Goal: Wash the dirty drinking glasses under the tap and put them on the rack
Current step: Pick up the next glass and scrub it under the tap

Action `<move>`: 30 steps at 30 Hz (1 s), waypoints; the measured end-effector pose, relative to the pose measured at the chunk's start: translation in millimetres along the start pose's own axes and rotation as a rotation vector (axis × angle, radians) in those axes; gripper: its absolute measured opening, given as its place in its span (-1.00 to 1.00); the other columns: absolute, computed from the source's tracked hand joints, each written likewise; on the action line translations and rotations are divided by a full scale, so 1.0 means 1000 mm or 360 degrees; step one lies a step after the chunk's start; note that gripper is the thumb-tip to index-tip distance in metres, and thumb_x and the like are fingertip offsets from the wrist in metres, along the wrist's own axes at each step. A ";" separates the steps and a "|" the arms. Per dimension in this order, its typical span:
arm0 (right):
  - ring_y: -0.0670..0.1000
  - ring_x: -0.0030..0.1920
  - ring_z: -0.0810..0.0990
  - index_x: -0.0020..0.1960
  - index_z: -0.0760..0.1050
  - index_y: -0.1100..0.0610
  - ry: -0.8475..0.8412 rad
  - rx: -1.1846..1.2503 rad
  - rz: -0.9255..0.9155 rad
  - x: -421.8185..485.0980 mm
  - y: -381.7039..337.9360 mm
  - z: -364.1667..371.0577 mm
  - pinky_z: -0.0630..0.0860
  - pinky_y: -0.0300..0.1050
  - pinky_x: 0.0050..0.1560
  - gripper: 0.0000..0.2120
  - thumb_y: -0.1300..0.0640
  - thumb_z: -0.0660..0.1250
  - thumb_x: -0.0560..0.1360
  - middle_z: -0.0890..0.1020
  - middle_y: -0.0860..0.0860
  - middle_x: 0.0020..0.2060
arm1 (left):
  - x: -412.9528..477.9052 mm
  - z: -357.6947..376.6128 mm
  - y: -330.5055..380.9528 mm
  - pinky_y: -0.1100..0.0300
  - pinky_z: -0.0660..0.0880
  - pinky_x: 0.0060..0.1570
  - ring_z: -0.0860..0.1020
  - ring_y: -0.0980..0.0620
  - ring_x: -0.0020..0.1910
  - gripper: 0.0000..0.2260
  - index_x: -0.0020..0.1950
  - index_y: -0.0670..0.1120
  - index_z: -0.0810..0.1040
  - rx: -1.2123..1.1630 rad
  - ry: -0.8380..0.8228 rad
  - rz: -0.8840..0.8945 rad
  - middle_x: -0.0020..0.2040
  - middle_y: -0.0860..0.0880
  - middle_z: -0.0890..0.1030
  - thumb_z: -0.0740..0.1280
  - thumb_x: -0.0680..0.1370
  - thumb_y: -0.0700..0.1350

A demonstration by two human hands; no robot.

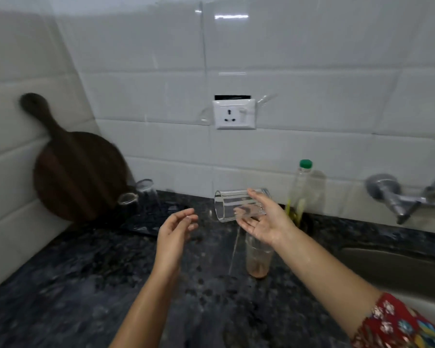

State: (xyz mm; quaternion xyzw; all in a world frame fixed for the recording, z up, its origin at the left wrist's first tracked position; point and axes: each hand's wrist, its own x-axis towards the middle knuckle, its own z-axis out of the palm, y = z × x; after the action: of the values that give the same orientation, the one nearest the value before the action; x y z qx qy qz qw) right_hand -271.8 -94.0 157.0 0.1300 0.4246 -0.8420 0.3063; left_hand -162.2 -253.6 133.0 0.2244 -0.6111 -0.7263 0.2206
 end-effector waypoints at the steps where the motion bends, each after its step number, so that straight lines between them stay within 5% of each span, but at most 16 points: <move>1: 0.15 0.08 0.59 0.14 0.47 0.20 -0.0004 -0.0058 0.0004 0.014 0.007 0.014 0.55 0.02 0.04 -0.65 0.16 0.46 0.41 0.53 0.19 0.14 | 0.009 -0.014 -0.002 0.26 0.46 -0.16 0.58 0.09 -0.17 -0.84 0.09 -0.10 0.59 0.0007 0.0047 -0.0027 -0.03 -0.06 0.65 0.25 0.61 -0.24; 6: 0.06 -0.12 0.60 0.29 0.35 0.18 0.0067 -0.0434 -0.0192 0.088 0.045 0.067 0.55 -0.07 -0.19 -0.37 0.24 0.54 0.30 0.58 0.14 0.05 | 0.045 -0.067 -0.018 0.18 0.47 -0.09 0.61 0.04 -0.11 -0.84 0.12 -0.11 0.60 -0.0002 0.0230 -0.0150 0.00 -0.08 0.67 0.26 0.61 -0.22; 12: 0.11 0.11 0.53 0.15 0.22 0.05 0.0178 -0.0941 -0.0608 0.165 0.082 0.116 0.53 0.09 0.16 -0.36 0.21 0.57 0.27 0.47 0.07 0.14 | 0.082 -0.101 -0.030 0.26 0.47 -0.16 0.62 0.07 -0.10 -0.83 0.15 -0.09 0.59 0.0011 0.0316 -0.0249 0.00 -0.05 0.67 0.25 0.62 -0.20; 23: -0.02 0.04 0.47 0.26 0.28 0.14 -0.0071 -0.1845 -0.1095 0.237 0.115 0.141 0.43 -0.16 0.02 -0.29 0.19 0.60 0.24 0.48 0.01 0.05 | 0.108 -0.119 -0.052 0.23 0.48 -0.08 0.63 0.07 -0.02 -0.85 0.10 -0.03 0.59 0.0009 0.0391 -0.0283 0.00 0.00 0.68 0.24 0.63 -0.17; 30: 0.06 0.10 0.54 0.25 0.30 0.08 -0.0119 -0.2064 -0.1177 0.246 0.125 0.142 0.53 -0.01 0.10 -0.28 0.12 0.61 0.22 0.56 0.07 0.10 | 0.112 -0.120 -0.058 0.28 0.46 -0.12 0.62 0.07 -0.01 -0.84 0.12 -0.04 0.58 0.0028 0.0392 -0.0263 0.01 0.02 0.67 0.22 0.64 -0.17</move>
State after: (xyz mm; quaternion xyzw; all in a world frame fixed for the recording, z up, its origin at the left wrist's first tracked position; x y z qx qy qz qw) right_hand -379.5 -363.7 45.8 -0.2567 0.8414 -0.4745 0.0324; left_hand -183.8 -405.8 51.1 0.3633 -0.5653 -0.7035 0.2315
